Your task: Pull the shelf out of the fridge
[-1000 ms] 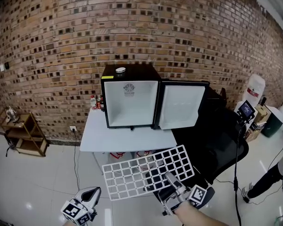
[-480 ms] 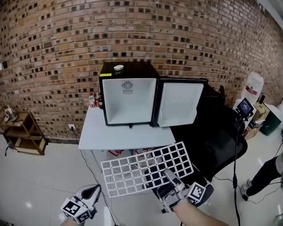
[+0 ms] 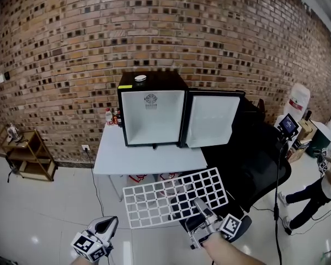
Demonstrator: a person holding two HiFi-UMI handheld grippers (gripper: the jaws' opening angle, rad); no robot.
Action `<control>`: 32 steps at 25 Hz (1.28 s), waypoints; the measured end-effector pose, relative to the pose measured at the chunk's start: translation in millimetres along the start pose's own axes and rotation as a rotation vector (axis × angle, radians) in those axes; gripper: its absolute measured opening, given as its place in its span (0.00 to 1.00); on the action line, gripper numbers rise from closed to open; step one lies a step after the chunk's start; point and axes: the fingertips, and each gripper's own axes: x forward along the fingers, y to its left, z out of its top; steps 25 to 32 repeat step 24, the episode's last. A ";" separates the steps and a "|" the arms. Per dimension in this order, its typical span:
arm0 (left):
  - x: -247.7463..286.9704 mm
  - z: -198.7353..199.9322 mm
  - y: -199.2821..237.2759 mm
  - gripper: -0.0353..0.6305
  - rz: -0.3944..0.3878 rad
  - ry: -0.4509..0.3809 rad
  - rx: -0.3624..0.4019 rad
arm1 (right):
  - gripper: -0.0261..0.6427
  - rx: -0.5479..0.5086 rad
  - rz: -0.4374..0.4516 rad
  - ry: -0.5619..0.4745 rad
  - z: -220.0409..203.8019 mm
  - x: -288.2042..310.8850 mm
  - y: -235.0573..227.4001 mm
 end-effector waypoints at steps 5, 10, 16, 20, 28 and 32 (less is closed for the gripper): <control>-2.5 0.9 -2.2 0.03 0.006 0.003 -0.005 | 0.08 -0.006 -0.012 -0.009 3.6 -4.5 -2.2; -3.5 -1.5 -3.7 0.03 0.002 0.007 -0.006 | 0.08 -0.009 -0.017 -0.008 2.2 -6.7 -3.4; -6.3 -4.5 -3.8 0.03 -0.001 0.008 -0.001 | 0.08 -0.018 -0.013 -0.003 0.3 -7.7 -2.4; -5.2 -7.6 -6.9 0.03 -0.006 0.010 0.004 | 0.08 -0.019 -0.009 -0.001 2.2 -9.6 -2.4; -2.7 -10.3 -9.8 0.03 -0.006 0.009 0.002 | 0.08 -0.018 -0.008 -0.003 5.1 -11.9 -4.3; -2.7 -10.3 -9.8 0.03 -0.006 0.009 0.002 | 0.08 -0.018 -0.008 -0.003 5.1 -11.9 -4.3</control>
